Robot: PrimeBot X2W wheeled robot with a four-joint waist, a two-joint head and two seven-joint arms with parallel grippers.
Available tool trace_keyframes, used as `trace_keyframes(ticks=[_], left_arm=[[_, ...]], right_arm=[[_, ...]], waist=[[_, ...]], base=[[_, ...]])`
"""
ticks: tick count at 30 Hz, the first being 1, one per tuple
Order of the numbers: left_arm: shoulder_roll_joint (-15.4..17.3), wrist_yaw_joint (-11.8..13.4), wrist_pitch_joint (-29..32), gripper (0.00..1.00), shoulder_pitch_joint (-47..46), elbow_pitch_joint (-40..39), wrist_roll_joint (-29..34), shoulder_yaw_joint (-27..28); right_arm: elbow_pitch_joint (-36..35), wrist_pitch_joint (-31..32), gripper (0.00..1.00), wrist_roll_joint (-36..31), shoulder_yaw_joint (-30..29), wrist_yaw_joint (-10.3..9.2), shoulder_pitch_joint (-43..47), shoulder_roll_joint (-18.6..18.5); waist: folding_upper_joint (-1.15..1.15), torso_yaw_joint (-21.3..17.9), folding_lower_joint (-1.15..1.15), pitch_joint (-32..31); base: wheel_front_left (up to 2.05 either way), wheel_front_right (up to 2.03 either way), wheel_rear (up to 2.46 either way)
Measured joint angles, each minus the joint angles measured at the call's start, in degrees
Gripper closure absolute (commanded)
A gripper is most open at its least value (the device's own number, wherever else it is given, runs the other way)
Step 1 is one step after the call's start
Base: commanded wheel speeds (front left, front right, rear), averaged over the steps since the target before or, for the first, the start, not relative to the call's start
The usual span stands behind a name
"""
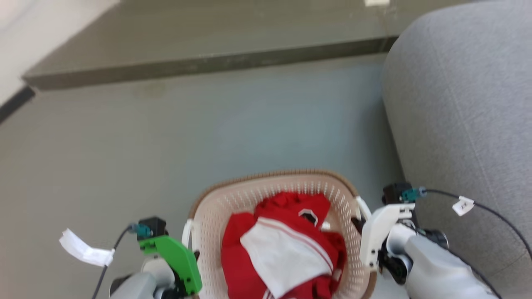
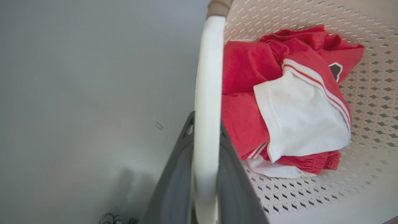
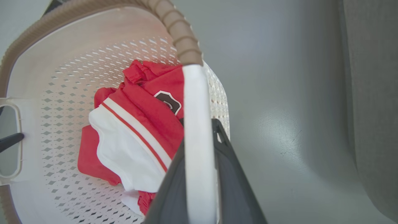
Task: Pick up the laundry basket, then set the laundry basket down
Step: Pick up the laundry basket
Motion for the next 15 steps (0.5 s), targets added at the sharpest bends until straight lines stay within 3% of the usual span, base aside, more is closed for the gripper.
trace_keyframes(ticks=[15], left_arm=[[-0.08,-0.08,4.04,1.0,2.7,1.47,-1.7,-1.1]], right_arm=[[0.7,5.05,1.0,3.53,2.38,0.0,2.73,0.13]], waist=[[0.0,-1.26,0.0,-9.51]], base=[[0.0,0.0,0.0]])
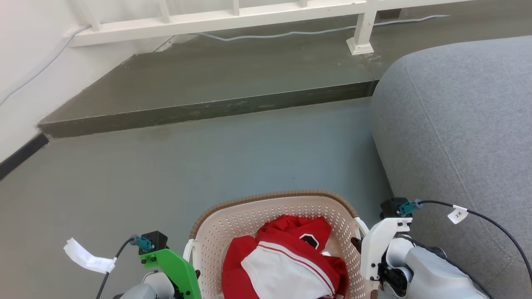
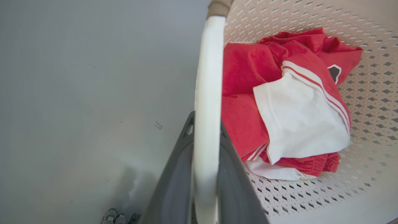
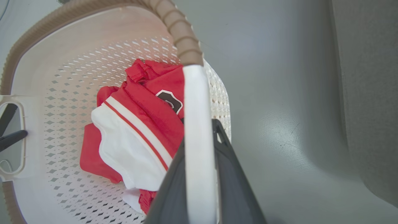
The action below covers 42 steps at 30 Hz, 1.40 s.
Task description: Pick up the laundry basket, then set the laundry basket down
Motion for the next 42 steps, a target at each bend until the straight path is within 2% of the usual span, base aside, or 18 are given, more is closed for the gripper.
trace_keyframes(ticks=[42], left_arm=[[0.09,0.0,-0.11,1.0,0.0,0.58,-1.89,-1.58]], right_arm=[[0.1,0.6,1.0,3.43,4.43,-0.03,-1.33,-0.33]], waist=[[0.0,-0.34,0.0,0.89]], base=[[0.0,0.0,0.0]])
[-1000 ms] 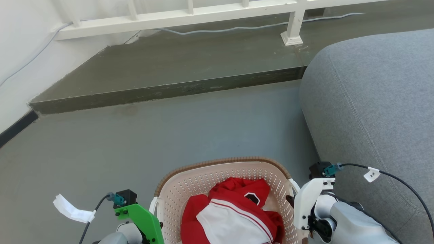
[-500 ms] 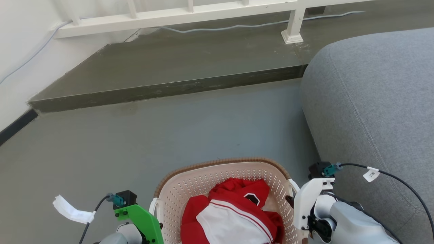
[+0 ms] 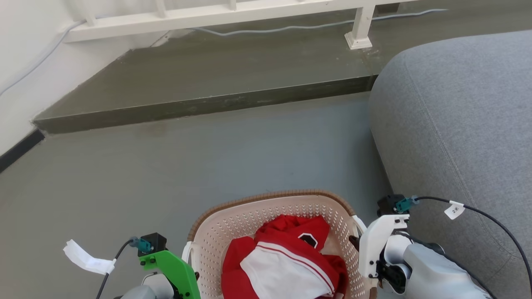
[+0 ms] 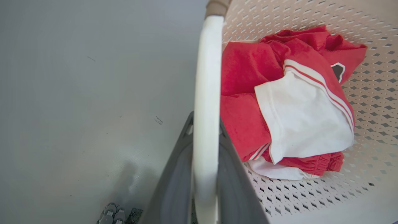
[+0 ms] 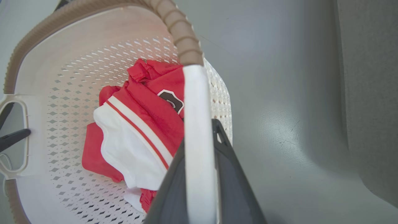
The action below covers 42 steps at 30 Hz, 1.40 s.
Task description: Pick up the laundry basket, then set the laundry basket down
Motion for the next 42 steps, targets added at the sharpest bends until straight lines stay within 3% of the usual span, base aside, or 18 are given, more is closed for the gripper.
trace_keyframes(ticks=[19,42], left_arm=[[-0.02,0.0,-3.0,1.0,-4.99,-0.01,-0.1,0.16],[0.04,0.07,-8.15,1.0,-15.51,1.88,0.74,0.68]], right_arm=[[1.57,-3.68,1.0,0.01,-0.15,0.02,-5.28,0.19],[1.14,-11.01,1.0,0.64,-1.3,0.03,-12.8,0.3]], waist=[[0.0,0.43,0.0,6.66],[0.0,1.69,0.01,23.04]], base=[[0.0,0.0,0.0],[0.0,0.0,0.0]])
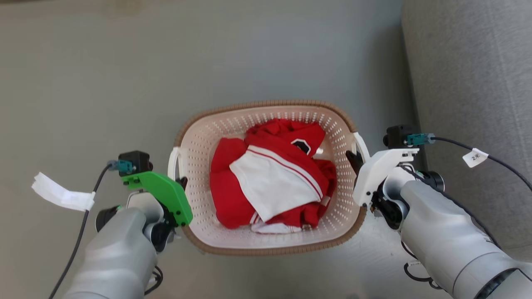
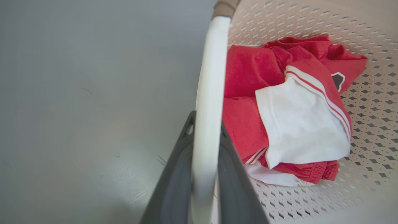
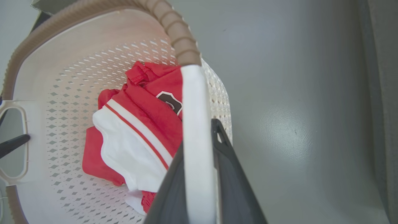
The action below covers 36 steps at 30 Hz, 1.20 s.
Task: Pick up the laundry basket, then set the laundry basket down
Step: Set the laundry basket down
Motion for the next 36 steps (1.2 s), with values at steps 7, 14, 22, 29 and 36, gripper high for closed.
trace_keyframes(ticks=[7,14,22,29,36], left_arm=[[-0.05,0.32,-1.91,1.0,-2.55,0.63,1.14,0.0],[-0.11,0.32,-3.19,1.0,-4.66,1.2,1.44,0.04],[-0.23,0.32,-5.22,1.0,-6.11,1.35,1.8,0.04],[-0.3,0.3,-6.34,1.0,-7.19,1.48,1.79,0.32],[-0.35,0.29,-7.81,1.0,-9.51,1.44,1.81,0.29]], right_arm=[[-0.48,-2.31,1.0,0.6,-0.07,0.0,-1.62,-0.03],[-0.42,-4.92,1.0,0.6,0.0,0.0,-3.41,-0.09],[-0.36,-6.61,1.0,0.59,-0.01,0.0,-4.8,-0.35],[-0.22,-7.5,1.0,0.49,-0.09,0.0,-5.73,-0.42],[-0.11,-8.13,1.0,0.23,-0.53,0.01,-8.35,-0.77]], waist=[[0.0,0.74,0.0,5.59],[0.0,1.39,0.0,10.05],[0.0,2.45,0.0,14.03],[0.0,2.9,0.0,16.87],[0.0,3.03,0.0,19.66]], base=[[0.0,0.0,0.0],[0.0,0.0,0.0],[0.0,0.0,0.0],[0.0,0.0,0.0],[0.0,0.0,0.0]])
